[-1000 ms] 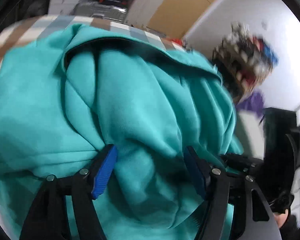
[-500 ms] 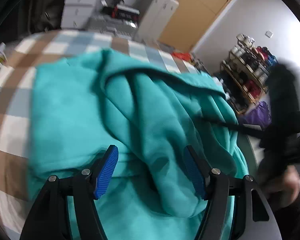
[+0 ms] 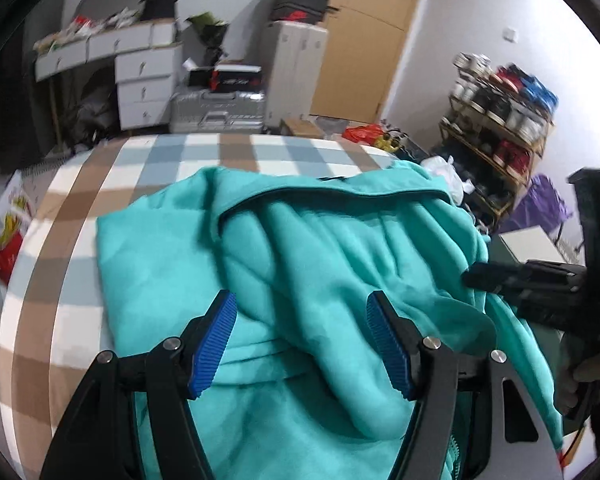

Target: Fold large clothes

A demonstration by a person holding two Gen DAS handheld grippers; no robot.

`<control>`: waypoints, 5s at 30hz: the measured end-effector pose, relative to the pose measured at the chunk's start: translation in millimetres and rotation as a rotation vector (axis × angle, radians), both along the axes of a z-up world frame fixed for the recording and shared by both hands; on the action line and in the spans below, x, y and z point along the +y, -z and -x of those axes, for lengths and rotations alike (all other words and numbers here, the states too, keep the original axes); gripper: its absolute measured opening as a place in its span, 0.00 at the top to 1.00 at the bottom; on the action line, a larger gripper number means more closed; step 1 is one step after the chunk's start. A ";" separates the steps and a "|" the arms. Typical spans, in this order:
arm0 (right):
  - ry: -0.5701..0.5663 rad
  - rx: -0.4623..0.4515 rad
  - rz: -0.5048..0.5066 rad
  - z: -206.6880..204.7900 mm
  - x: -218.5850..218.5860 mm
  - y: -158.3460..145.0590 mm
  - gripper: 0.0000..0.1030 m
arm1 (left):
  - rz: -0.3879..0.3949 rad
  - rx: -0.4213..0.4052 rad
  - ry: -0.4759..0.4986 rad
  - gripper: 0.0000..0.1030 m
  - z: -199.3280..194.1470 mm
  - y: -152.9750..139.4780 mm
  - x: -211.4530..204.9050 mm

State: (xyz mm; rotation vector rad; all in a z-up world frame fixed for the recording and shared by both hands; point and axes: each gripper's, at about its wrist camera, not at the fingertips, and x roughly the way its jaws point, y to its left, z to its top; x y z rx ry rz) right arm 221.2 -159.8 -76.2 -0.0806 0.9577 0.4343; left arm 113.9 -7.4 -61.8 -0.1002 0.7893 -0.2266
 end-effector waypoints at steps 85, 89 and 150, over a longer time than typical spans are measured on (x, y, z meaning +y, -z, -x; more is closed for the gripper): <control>-0.005 0.030 -0.094 -100.0 -15.0 -1.0 0.28 | -0.245 0.178 -0.001 0.32 -85.5 -12.5 37.5; -0.020 0.033 -0.151 -89.7 22.5 15.3 0.30 | -0.272 0.247 -0.006 0.32 -86.8 31.4 1.1; -0.359 0.138 0.318 -196.2 268.1 61.7 0.52 | 0.087 0.316 0.039 0.26 -70.8 88.6 69.7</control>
